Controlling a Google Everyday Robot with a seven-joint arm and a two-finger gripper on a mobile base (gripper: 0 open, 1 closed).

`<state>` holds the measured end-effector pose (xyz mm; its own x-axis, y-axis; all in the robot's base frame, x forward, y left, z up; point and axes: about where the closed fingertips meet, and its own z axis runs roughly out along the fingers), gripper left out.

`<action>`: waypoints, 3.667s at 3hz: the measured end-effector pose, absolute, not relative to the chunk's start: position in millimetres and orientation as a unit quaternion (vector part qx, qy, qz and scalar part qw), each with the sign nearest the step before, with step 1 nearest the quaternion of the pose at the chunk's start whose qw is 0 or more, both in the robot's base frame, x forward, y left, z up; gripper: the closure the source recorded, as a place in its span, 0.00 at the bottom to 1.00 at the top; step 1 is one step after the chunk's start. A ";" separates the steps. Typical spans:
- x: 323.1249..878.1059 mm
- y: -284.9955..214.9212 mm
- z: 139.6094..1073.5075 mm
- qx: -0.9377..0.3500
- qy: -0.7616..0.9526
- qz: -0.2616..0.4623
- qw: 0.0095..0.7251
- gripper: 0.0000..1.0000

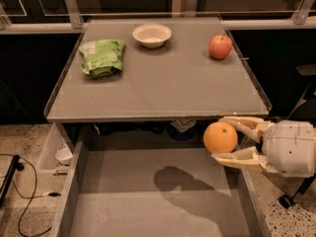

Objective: Place orange into top drawer

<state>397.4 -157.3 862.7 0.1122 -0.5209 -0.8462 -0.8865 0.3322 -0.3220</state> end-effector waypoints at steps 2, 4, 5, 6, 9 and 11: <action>405.7 -137.0 845.4 -0.564 0.636 0.194 0.489 1.00; 398.1 -81.6 704.8 -0.572 0.681 0.232 0.393 1.00; 397.3 -65.1 651.5 -0.571 0.694 0.250 0.361 1.00; 401.9 -50.6 614.4 -0.578 0.697 0.259 0.336 1.00; 406.1 -43.5 595.9 -0.581 0.700 0.261 0.324 0.58; 406.1 -43.4 595.9 -0.581 0.700 0.261 0.324 0.12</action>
Offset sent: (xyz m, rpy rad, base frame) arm 0.0211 0.0447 -0.0452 -0.0287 0.0616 0.0979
